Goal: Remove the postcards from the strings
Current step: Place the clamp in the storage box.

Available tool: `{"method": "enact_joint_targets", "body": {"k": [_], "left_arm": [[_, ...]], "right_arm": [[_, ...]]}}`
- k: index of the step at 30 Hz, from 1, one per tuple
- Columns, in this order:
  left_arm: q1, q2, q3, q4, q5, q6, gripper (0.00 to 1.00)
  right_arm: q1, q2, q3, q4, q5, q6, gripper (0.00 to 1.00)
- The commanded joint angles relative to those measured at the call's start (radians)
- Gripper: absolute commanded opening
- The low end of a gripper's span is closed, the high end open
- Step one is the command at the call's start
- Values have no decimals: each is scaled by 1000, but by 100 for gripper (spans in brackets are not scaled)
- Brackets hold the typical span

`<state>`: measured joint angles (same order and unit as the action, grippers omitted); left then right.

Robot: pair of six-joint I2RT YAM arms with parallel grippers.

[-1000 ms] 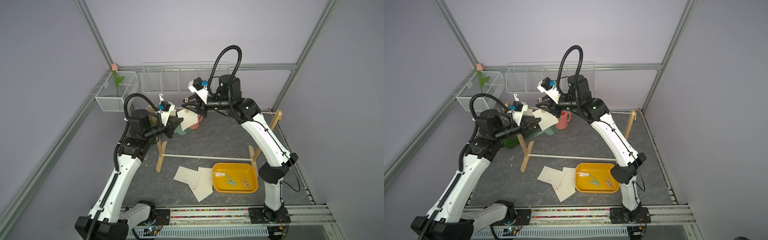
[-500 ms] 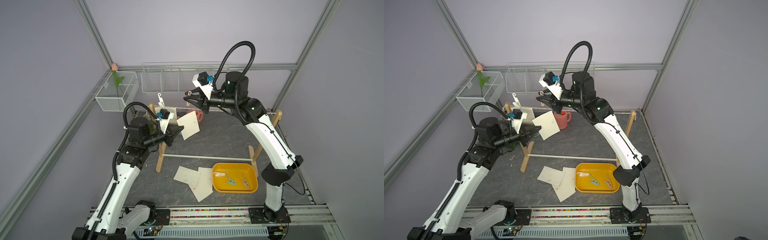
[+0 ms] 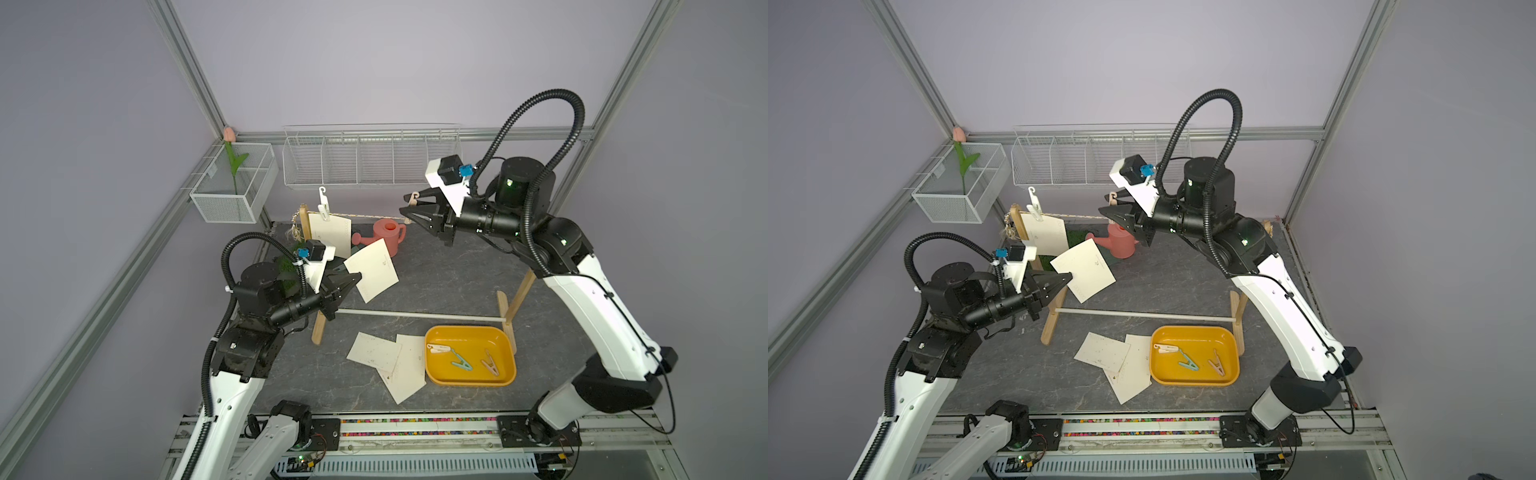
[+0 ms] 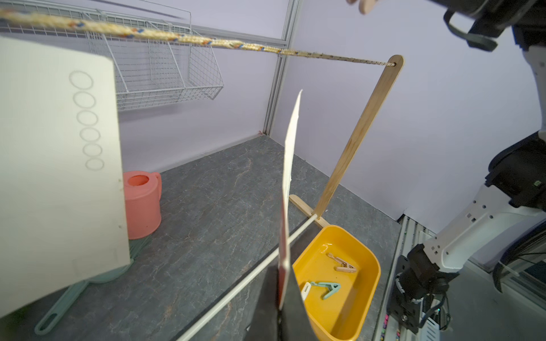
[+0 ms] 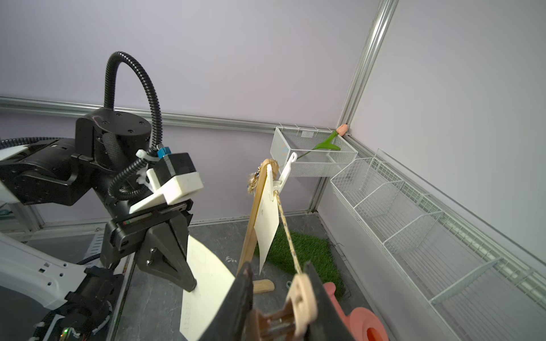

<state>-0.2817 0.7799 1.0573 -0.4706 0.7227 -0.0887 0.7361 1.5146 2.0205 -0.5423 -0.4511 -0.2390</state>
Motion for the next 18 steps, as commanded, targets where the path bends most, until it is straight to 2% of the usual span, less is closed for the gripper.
{"method": "enact_joint_targets", "body": {"k": [1, 5, 11, 18], "left_arm": [[-9, -55, -22, -75, -24, -109, 0], [-12, -124, -72, -53, -10, -261, 0], [-13, -212, -139, -108, -32, -431, 0], [-13, -276, -195, -187, -55, -532, 0]], "right_arm": [[9, -143, -199, 24, 49, 53, 29], [11, -321, -459, 24, 106, 134, 30], [19, -488, -767, -18, 149, 290, 31], [23, -624, -1028, -101, 307, 467, 32]]}}
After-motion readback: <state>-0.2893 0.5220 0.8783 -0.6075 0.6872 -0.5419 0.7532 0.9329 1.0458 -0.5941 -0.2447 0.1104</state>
